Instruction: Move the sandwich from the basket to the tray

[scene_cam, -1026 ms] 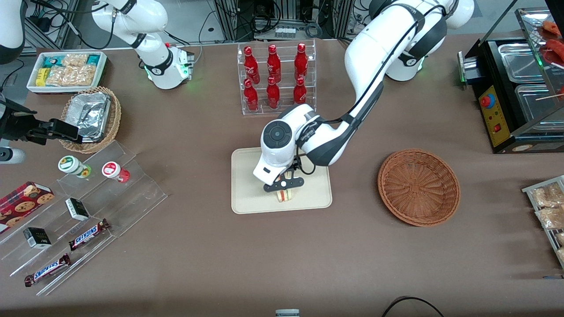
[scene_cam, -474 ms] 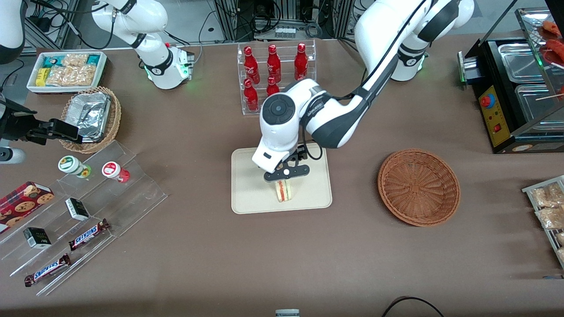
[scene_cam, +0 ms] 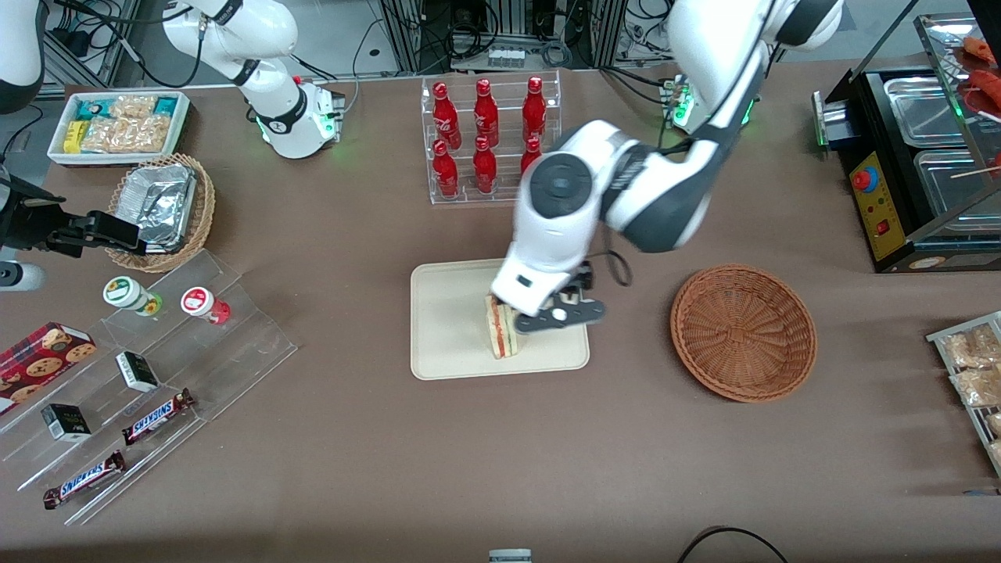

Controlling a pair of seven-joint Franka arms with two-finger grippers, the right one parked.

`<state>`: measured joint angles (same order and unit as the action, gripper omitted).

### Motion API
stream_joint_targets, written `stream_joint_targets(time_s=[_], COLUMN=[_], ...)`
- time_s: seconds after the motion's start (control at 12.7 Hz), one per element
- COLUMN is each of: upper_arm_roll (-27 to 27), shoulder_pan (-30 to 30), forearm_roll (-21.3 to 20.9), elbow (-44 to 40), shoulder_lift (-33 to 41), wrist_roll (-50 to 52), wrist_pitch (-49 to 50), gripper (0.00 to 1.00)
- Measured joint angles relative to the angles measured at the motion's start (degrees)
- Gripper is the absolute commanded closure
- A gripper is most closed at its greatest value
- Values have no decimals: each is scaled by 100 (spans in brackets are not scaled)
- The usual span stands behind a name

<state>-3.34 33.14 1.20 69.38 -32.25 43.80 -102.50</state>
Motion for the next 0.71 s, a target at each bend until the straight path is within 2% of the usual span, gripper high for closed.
stream_joint_targets(time_s=[0.39, 0.71], upper_arm_roll=[1104, 1833], shoulder_pan=[-33, -39], forearm_roll=[701, 837], elbow=[698, 780], shoulder_lift=[700, 949], wrist_roll=[-1622, -2949], wrist_pitch=[88, 820], gripper=[0, 0])
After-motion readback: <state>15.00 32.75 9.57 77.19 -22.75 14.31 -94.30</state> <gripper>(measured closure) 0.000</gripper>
